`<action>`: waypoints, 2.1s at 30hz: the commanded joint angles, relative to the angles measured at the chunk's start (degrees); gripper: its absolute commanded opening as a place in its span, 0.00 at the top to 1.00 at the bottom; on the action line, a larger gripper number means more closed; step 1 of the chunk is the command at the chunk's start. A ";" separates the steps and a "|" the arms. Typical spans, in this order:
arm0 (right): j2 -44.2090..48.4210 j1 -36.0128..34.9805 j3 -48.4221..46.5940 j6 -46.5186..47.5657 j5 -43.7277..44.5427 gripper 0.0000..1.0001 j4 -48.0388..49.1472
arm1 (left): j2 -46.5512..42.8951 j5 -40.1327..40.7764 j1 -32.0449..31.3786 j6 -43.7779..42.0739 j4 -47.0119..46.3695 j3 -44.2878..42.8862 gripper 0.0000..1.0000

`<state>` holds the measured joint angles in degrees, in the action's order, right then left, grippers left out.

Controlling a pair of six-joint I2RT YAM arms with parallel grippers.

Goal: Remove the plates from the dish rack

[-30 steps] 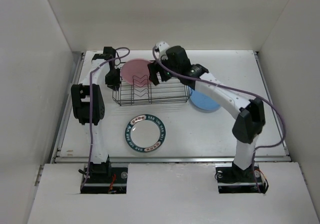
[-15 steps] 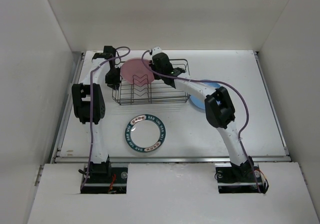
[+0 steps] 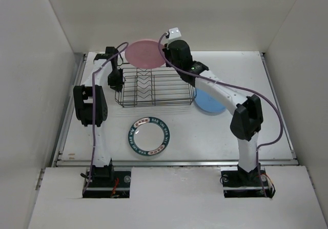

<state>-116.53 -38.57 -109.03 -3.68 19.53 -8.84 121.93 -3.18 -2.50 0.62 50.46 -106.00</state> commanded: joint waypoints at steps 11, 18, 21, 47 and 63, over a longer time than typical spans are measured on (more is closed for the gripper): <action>28.00 19.63 20.93 -18.11 -4.21 1.00 -21.55 | 0.06 1.86 0.13 -0.01 2.80 -3.78 1.00; 27.33 33.63 38.62 -26.28 -21.97 1.00 -24.65 | 0.59 2.38 0.13 -0.54 2.28 -4.31 0.97; 25.04 37.67 42.14 -28.22 -30.57 1.00 -21.22 | 0.59 2.39 0.13 -0.54 2.28 -4.31 0.97; 38.19 37.69 29.32 -36.12 16.28 0.00 -33.35 | -4.14 10.91 -0.93 -3.36 2.46 -9.32 0.26; 48.77 38.22 30.81 -43.07 43.92 0.00 -34.84 | -26.56 41.94 8.56 10.19 -2.81 -0.54 0.00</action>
<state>-70.02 -0.40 -78.70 -44.53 58.54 -43.92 98.52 32.01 5.13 9.19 49.04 -109.38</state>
